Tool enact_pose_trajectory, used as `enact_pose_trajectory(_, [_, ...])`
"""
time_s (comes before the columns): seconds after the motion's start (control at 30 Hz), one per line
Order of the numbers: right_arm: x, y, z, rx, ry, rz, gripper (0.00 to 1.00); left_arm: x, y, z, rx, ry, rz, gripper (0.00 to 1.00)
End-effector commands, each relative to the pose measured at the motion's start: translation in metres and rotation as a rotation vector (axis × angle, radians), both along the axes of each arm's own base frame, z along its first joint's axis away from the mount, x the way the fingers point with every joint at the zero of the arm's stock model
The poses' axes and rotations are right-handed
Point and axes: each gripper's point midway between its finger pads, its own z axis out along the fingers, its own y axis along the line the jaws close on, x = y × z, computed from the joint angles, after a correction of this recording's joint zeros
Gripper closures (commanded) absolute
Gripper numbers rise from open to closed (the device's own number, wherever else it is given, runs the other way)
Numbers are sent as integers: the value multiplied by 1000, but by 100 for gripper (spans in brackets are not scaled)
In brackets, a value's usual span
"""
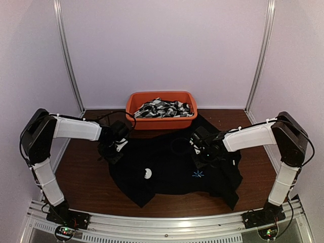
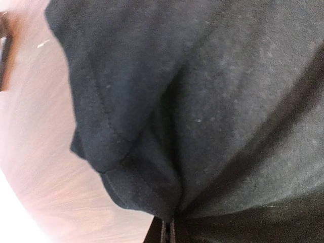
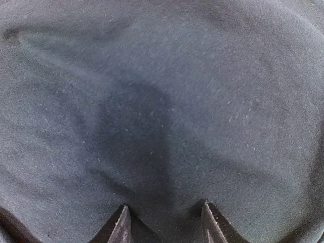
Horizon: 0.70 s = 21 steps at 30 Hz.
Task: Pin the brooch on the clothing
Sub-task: Adjust the clothing with brooches at the center of the board.
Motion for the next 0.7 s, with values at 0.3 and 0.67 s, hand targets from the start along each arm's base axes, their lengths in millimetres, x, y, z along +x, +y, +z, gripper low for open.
enact_pose_trajectory(0.3, [-12, -27, -23, -100, 63, -36, 53, 23, 21, 59, 27, -103, 11, 44])
enact_pose_trajectory(0.67, [-9, -23, -18, -96, 58, -23, 52, -56, -87, 108, -503, -47, -135, 18])
